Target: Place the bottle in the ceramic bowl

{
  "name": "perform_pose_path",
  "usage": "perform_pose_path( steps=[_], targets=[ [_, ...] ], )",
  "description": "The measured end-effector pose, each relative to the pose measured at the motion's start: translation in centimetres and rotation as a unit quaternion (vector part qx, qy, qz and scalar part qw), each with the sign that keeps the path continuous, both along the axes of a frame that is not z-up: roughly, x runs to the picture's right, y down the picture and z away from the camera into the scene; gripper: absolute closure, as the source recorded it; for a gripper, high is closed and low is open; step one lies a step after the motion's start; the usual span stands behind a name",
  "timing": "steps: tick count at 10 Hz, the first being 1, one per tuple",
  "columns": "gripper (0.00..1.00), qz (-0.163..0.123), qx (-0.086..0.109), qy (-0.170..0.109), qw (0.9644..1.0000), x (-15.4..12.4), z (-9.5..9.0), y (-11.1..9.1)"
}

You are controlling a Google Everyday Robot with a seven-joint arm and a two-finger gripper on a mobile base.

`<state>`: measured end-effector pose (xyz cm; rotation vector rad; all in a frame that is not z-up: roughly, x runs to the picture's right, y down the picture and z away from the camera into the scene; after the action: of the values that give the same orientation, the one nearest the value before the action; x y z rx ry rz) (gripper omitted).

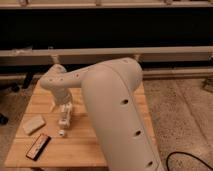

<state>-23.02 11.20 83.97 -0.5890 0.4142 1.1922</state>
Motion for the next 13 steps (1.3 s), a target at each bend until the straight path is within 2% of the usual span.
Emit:
perform_pose_path(
  steps=[4,11,12,13],
  targets=[
    [0.05,0.0,-0.017,-0.001,0.9999,0.3,1.2,1.3],
    [0.05,-0.018,-0.037,0.004,0.9991,0.1,2.3,2.6],
    [0.06,-0.019,-0.041,0.004,0.999,0.2,2.5,2.8],
    [0.14,-0.019,-0.045,0.004,0.9988,0.1,2.7,2.9]
  ],
)
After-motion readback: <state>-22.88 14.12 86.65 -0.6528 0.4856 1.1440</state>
